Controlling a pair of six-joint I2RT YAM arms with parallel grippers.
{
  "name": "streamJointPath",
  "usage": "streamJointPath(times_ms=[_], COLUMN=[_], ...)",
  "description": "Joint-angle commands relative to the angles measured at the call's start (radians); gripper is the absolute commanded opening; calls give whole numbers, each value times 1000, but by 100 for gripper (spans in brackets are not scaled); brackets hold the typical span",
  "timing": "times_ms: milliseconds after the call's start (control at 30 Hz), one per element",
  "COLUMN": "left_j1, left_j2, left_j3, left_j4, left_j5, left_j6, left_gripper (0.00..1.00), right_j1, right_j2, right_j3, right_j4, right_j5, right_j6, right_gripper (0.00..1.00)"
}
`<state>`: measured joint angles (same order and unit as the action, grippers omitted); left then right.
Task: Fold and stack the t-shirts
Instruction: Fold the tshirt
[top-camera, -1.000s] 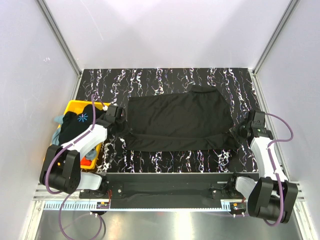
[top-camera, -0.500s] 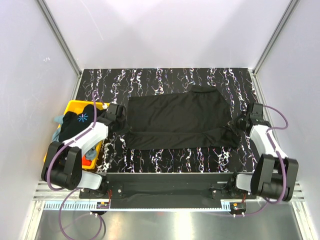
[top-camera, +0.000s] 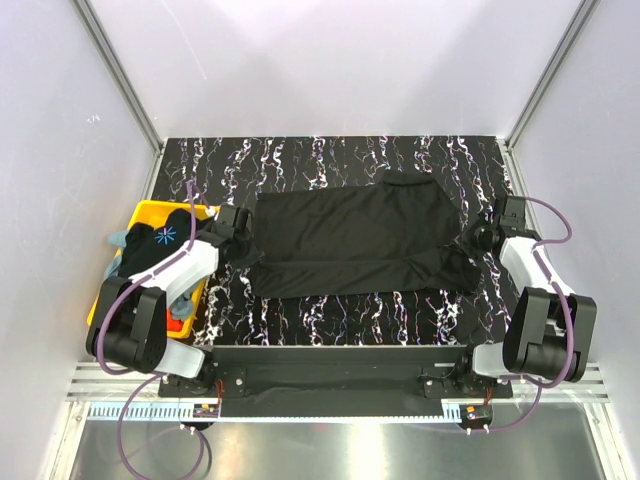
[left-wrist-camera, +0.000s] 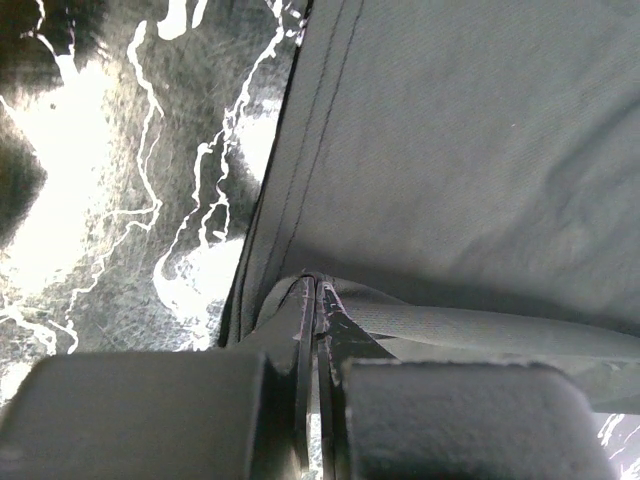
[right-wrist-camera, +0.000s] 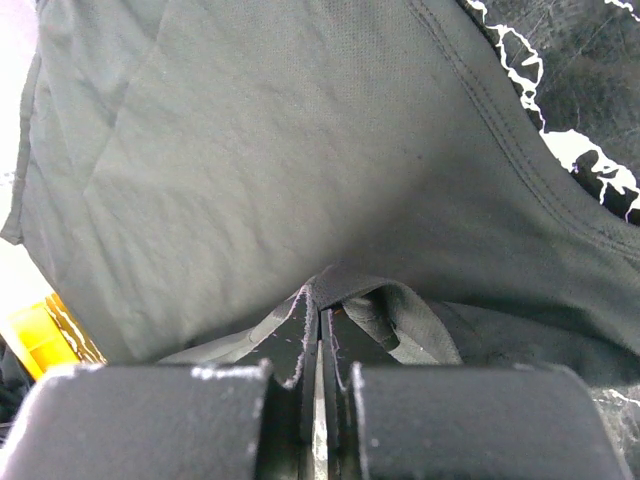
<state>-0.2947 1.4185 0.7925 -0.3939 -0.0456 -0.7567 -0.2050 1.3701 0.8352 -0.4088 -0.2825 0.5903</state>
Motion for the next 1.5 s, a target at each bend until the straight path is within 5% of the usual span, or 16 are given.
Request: streamJointPath(times_ms=[0,533,833,1000,1200,1467], left_j1=[-3,-3,-1,-9,-115,-207], left_j2=[5,88,103,77,-41,-46], left_j3=[54,120,148,198,218,145], left_j4=[29,7,-22,-66,-92,-39], left_j5=[-34,-97,-146,-163,-247,-105], left_j6=[5,10,17,34,71,30], left_gripper=[0,0,1,28,34,35], right_j1=[-4,-4,-4,-4,-4,-4], right_j2=[14,113,167,126,38,78], right_j3=[47,116,185,258,213,84], right_j4=[33,30,27,-111,-245,-209], right_j5=[-17,-30,-3,66,120,192], right_j6=[-33,-53,-6,42,129,146], right_gripper=[2,4,16,39,43,40])
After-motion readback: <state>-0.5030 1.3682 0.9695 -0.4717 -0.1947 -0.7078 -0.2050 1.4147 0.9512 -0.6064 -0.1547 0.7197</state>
